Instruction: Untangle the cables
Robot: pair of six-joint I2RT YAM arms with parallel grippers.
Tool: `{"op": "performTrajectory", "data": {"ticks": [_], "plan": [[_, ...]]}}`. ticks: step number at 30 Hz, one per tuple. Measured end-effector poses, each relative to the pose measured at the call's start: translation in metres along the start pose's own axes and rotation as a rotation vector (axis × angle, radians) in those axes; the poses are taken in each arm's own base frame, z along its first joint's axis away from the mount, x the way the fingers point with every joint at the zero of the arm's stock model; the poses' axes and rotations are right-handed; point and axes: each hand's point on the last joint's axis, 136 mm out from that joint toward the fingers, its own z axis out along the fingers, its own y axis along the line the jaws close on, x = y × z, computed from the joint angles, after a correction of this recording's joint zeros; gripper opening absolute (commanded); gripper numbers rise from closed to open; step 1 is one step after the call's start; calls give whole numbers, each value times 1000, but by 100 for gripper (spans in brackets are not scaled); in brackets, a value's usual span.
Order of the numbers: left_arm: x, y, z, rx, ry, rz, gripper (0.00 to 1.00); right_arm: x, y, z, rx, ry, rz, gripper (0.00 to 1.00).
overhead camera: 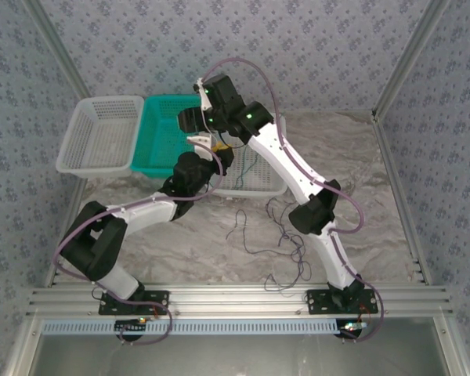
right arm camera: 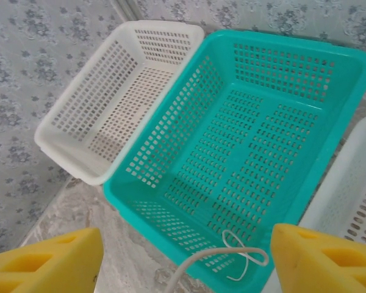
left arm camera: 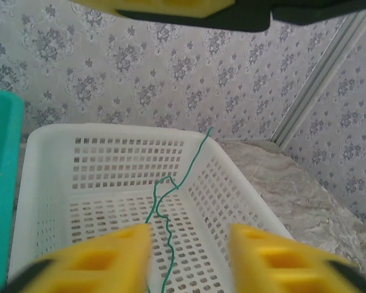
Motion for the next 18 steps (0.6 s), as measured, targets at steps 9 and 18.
{"op": "performTrajectory", "data": {"ticks": [9,18], "plan": [[-42,-17,-58,77,-15,-52,0,-2,-92,23,153,8,101,82],[-172,34,-73,-115,-109,-83,0,79,-98,67,143,229,23,88]]}}
